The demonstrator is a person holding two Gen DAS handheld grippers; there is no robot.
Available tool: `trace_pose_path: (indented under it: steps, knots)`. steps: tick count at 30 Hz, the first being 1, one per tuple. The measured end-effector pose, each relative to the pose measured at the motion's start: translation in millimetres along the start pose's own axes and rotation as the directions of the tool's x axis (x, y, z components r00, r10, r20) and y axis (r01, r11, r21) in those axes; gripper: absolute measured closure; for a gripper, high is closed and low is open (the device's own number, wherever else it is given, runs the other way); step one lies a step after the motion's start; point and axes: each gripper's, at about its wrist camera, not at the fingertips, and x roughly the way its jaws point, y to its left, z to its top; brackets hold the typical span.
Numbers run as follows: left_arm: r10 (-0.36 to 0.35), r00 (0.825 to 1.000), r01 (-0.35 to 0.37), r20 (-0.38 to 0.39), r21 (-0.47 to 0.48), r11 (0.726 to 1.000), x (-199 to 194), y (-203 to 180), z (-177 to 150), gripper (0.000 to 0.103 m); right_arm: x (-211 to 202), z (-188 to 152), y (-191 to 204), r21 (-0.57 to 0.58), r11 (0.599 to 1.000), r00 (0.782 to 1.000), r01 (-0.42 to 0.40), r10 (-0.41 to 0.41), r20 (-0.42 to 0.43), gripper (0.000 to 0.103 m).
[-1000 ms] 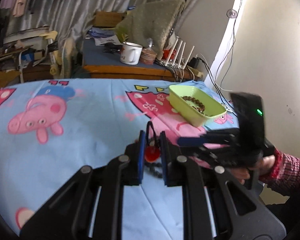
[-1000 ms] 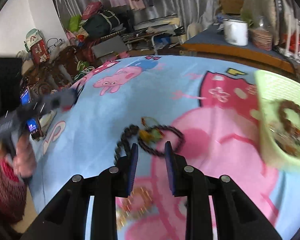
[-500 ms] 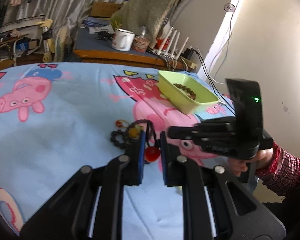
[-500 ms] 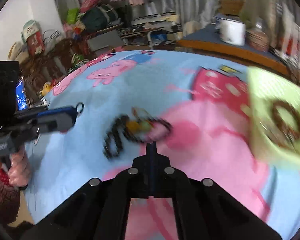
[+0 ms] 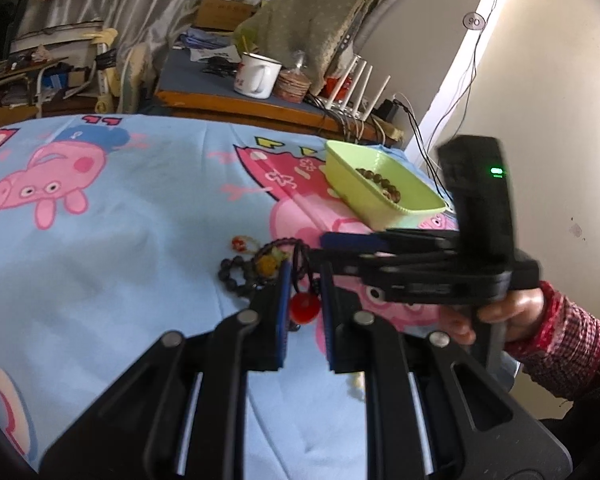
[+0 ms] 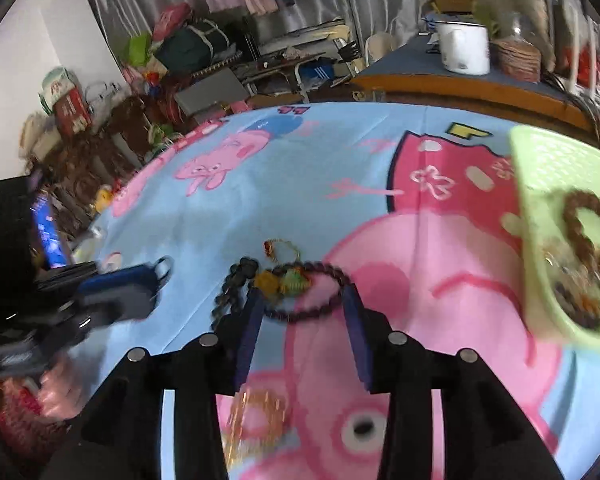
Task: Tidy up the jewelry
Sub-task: 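Grasp the black bead strand with the red charm using the left gripper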
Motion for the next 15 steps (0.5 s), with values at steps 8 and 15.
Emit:
trace_pose_path:
  steps: [8,15]
  knots:
    - [0.003,1.0,-0.003,0.011,-0.027,1.0,-5.4,5.4,-0.2,0.089,16.6,4.7,11.5,-0.09,0.996,0.997,0.013,-0.02,-0.078,0.103]
    - [-0.062,0.998,0.062,0.001,0.004,0.998,9.7,-18.0,5.9,0.09,-62.8,-33.5,-21.3,0.01,1.0,0.998,-0.018,0.018,0.052,0.103]
